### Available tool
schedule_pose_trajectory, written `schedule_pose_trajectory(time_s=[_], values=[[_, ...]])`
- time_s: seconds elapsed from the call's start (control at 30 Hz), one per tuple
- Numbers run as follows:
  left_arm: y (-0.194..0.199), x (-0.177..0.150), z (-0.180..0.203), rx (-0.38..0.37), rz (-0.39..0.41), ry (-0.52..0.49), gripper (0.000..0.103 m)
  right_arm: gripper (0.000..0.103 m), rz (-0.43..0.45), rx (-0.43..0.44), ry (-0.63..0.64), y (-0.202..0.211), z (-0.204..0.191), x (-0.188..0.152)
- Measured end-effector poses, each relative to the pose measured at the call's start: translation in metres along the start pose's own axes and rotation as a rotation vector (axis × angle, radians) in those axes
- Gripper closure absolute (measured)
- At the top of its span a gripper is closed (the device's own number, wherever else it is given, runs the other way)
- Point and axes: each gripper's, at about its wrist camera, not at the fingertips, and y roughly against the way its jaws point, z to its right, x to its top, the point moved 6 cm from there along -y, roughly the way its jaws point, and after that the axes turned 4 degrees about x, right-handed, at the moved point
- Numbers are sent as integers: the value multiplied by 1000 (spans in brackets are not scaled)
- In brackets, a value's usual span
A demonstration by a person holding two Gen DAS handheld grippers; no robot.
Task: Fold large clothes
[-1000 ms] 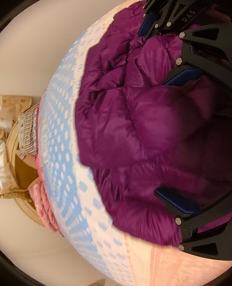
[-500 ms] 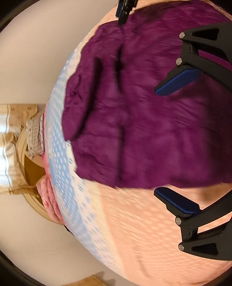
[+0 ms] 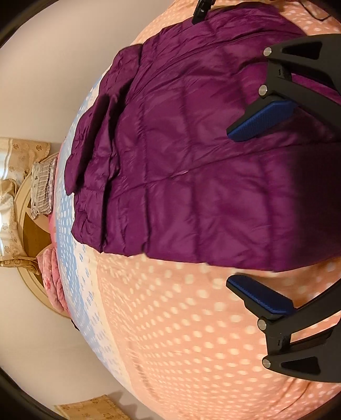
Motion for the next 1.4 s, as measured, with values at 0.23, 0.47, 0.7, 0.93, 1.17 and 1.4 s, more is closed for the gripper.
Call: schedule_pose_trajectory(time_s=[0.23, 0.47, 0.7, 0.93, 1.17, 1.4], values=[[14, -29, 4, -23, -7, -24, 2, 28, -40, 32, -3, 17, -4, -36], [25, -37, 10, -31, -4, -74, 34, 69, -129, 145, -73, 17, -6, -59], [45, -38, 19, -52, 32, -147, 94, 93, -110, 187, -23, 37, -17, -58], [93, -13, 3, -121, 129, -98, 98, 95, -16, 257, -10, 84, -23, -45], [155, 5, -16, -158, 222, -87, 99, 95, 109, 324, 27, 151, -33, -26], [174, 33, -30, -175, 286, -63, 99, 95, 247, 361, 60, 187, -47, 15]])
